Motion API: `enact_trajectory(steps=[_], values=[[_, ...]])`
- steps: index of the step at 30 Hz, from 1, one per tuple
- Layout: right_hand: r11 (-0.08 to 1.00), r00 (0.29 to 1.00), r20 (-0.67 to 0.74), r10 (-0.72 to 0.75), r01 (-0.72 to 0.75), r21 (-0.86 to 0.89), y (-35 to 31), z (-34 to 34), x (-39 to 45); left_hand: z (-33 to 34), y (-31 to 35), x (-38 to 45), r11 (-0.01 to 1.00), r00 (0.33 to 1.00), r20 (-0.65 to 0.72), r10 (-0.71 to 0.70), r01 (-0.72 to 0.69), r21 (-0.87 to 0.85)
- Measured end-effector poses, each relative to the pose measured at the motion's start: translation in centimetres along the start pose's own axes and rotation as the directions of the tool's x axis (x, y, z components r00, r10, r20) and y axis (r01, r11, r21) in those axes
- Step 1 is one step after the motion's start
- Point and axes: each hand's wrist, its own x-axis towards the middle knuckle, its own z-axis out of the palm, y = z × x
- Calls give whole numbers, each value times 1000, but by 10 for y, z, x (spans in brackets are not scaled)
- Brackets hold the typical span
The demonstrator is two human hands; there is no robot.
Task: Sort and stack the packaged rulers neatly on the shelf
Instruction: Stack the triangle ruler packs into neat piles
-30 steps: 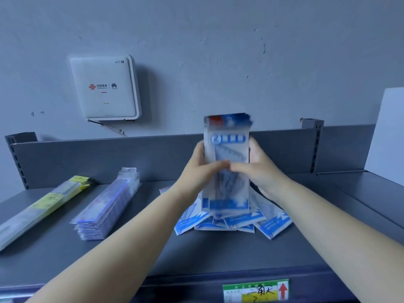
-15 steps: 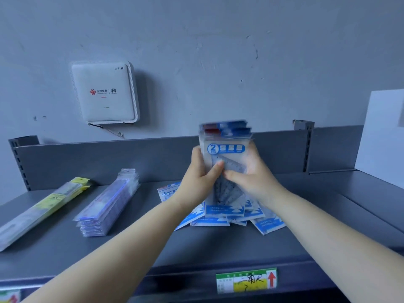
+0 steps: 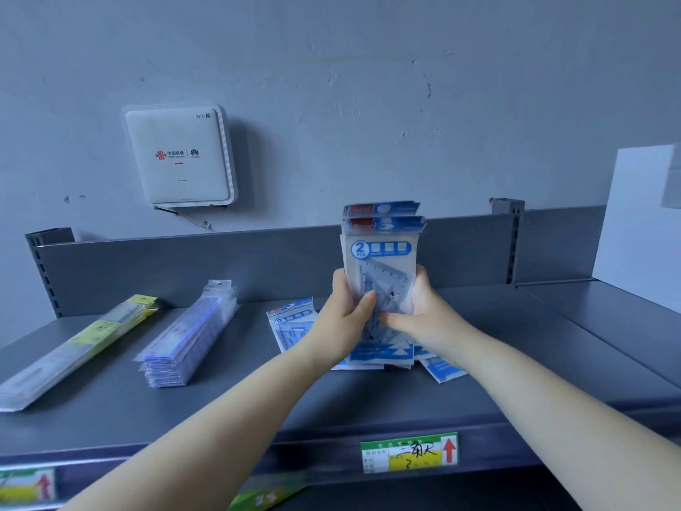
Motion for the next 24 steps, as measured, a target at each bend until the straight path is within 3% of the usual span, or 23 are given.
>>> enact_trajectory(steps=[5,8,16,18,20,24], values=[[988,998,-56,40,-31,155,-18,-29,4,8,29,21,1000,998,-59,10,-11,-18],[965,992,-78,101,-79,251,-22,-63,0,26,39,38,991,998,24,-66,68,-116],[934,936,-130,326,-299,195,15,-140,-10,106,30,68,946,949,110,-296,307,-105],[931,923,-146,357,-338,142,26,-158,-11,120,27,71,932,940,125,-319,335,-140],[910,893,-187,410,-413,26,38,-170,-11,130,22,74,934,933,117,-340,349,-69],[787,825,-255,505,-561,-256,49,-182,-10,140,22,79,946,943,83,-323,325,-11]])
